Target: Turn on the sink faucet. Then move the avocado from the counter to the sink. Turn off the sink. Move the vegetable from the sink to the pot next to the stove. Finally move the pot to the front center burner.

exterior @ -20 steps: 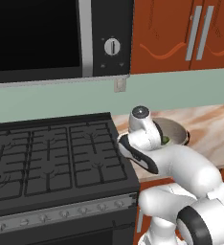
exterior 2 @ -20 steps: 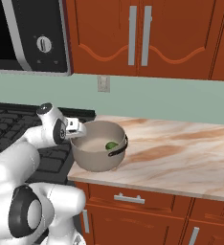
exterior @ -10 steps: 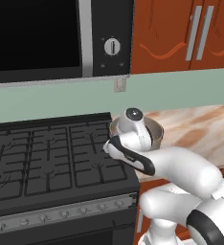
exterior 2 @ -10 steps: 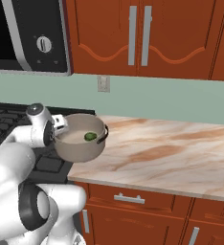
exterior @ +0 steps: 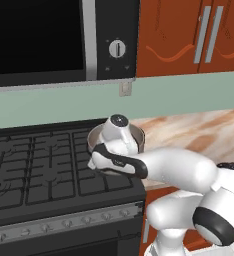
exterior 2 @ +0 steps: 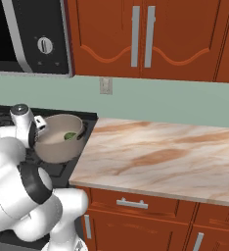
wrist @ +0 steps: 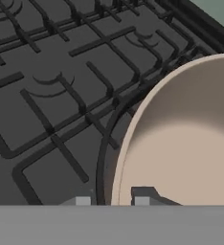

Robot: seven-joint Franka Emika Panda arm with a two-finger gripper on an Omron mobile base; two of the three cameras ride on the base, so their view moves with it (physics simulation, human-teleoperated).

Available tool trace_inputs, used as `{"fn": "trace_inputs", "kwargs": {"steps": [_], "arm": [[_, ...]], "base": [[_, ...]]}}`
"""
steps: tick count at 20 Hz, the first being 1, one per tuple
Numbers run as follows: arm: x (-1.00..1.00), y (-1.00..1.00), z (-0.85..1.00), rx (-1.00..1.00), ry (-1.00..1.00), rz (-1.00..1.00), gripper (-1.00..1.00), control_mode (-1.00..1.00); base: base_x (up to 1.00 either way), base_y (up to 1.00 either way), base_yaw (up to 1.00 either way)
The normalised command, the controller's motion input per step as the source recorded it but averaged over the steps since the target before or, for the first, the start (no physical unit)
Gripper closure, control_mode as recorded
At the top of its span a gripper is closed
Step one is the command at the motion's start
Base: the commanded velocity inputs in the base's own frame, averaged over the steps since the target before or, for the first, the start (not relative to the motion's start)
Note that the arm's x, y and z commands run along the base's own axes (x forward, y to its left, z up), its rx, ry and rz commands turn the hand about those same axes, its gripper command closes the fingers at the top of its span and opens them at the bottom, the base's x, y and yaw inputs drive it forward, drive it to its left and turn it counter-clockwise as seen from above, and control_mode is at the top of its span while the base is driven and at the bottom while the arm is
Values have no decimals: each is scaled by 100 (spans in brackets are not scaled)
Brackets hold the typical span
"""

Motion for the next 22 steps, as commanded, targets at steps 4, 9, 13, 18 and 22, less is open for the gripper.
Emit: {"fn": "trace_inputs", "kwargs": {"steps": [4,9,13,18,22], "arm": [[-18,100,12,-13,8,21,100,-100],[-18,99,0,-11,5,21,100,-100],[-23,100,0,-10,3,20,100,-100],[-6,45,1,-3,-1,8,100,-100],[0,1,-10,12,5,0,100,-100]], "base": [[0,0,0],[0,0,0],[0,0,0],[0,0,0],[0,0,0]]}}
